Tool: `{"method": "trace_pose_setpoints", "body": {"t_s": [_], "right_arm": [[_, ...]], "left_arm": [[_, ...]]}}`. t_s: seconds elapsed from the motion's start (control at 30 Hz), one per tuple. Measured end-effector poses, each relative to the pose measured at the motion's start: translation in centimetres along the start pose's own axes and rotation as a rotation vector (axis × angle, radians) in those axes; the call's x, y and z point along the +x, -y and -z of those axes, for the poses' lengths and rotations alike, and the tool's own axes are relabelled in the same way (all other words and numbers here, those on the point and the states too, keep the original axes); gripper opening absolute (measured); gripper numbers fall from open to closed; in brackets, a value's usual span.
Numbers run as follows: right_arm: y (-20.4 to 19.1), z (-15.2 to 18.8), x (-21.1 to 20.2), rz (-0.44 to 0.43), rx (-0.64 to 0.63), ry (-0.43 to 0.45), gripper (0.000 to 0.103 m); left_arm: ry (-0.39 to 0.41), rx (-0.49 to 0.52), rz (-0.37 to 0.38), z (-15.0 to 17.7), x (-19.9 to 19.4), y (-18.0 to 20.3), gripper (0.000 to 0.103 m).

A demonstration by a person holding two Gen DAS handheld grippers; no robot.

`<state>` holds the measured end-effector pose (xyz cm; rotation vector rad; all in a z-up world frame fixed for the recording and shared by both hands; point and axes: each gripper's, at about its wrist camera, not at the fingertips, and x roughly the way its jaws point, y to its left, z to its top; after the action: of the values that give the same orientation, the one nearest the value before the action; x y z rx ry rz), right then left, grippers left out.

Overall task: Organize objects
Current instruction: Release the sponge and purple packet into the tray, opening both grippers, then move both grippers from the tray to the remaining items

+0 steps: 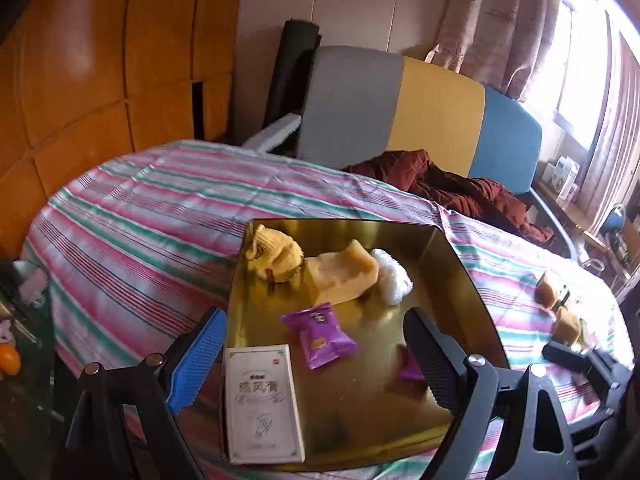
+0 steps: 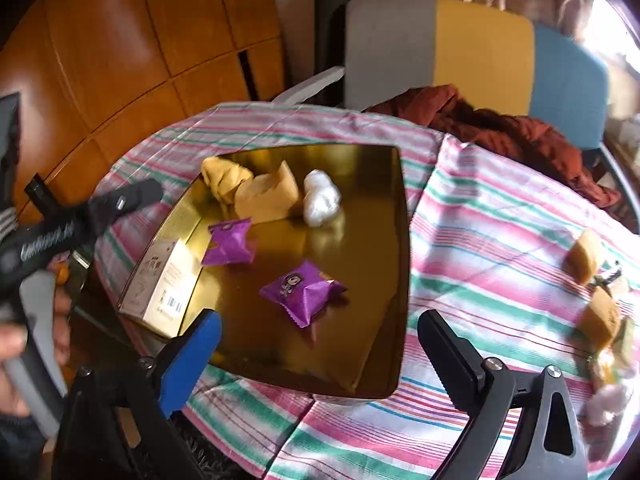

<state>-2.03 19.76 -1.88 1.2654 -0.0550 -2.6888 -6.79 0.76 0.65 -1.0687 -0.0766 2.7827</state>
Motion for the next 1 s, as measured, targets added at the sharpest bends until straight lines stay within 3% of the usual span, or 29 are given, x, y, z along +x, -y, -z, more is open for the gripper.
{"method": "trace_pose_setpoints", "body": {"t_s": [0.13,0.3,0.77,1.0], "right_arm": [[-0.2,0.1,-0.9,0.028,0.004,0.037,0.103],[-0.2,0.5,-1.5,0.051,0.013,0.06,0.103],[0.2,1.4,-1.9,0.059,0.025,0.074,0.103],[0.7,1.5,-2.3,0.064,0.037,0.091,0.103]], "left_arm": [[0.043,0.021,-0.045,0.8,-1.4,0.4,0.091],[0.072,0.001,-0.035,1.5,-2.7,0.6,0.091],[0.063,-0.067,-0.109,3.0,-3.2,0.3,0.09],[0.064,-0.039,-0.146,3.1,-3.2,0.8,0.09]]}}
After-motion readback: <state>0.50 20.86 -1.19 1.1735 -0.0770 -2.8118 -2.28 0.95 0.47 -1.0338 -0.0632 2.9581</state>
